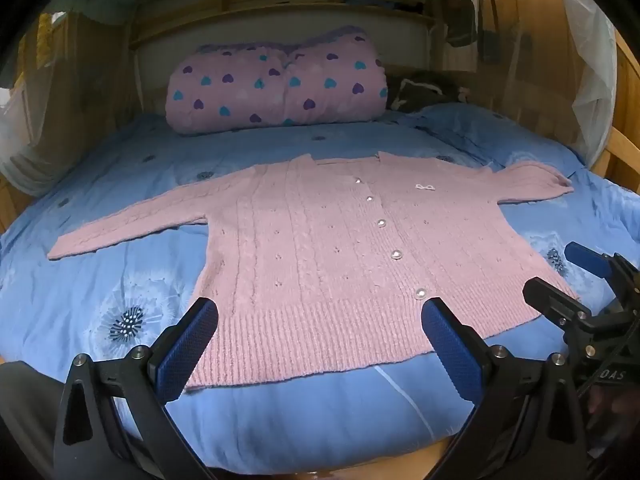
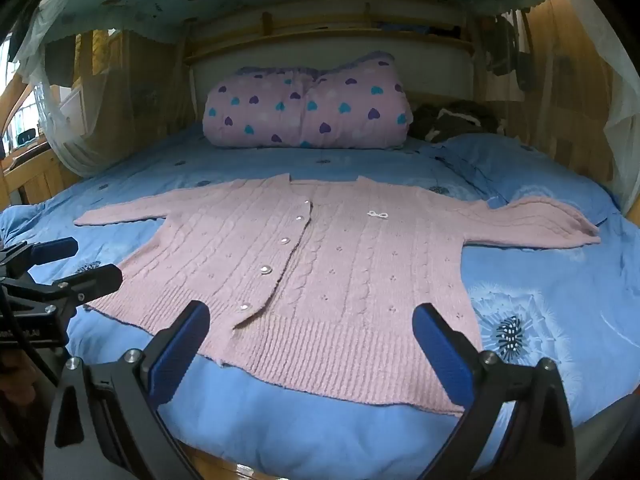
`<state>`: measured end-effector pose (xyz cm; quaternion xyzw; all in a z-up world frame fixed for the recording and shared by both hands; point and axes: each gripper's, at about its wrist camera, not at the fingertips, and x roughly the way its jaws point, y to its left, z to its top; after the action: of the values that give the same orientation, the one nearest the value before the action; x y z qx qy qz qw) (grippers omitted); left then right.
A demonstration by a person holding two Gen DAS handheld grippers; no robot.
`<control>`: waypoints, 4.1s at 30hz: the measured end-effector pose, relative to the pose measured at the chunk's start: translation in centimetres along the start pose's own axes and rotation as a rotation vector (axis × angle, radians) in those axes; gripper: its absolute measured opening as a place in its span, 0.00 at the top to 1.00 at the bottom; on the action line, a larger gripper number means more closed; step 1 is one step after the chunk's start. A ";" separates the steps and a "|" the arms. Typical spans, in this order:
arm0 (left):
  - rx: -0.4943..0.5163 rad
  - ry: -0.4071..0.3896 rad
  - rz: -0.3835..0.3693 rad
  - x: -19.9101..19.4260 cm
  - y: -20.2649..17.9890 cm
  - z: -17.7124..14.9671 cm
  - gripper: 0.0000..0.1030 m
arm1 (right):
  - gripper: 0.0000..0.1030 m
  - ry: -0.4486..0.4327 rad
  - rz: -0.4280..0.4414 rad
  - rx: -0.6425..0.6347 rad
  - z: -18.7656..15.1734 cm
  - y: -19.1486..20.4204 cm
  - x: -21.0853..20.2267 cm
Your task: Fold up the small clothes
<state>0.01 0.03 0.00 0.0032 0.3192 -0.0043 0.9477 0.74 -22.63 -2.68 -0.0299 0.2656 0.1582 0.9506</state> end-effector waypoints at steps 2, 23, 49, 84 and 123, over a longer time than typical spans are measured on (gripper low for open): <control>0.000 0.005 -0.003 0.0 0.0 0.0 0.04 | 0.00 -0.006 -0.003 -0.007 -0.1 0.1 0.0; 0.000 0.006 0.002 -0.2 -0.1 -0.2 0.04 | 0.00 0.012 0.008 -0.009 0.0 0.5 0.0; 0.005 0.018 0.007 0.5 0.0 -0.4 0.04 | 0.00 0.013 0.011 -0.027 -0.5 0.8 0.5; 0.019 0.023 0.000 0.6 -0.7 -0.6 0.04 | 0.00 0.025 0.012 -0.043 -0.7 0.8 0.9; -0.548 0.118 0.085 11.5 27.8 8.5 0.04 | 0.00 0.058 0.165 0.275 13.5 -4.6 12.7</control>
<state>14.62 27.64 -0.11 -0.2396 0.3626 0.1220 0.8923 19.20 -21.44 2.26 0.1177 0.3136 0.1971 0.9214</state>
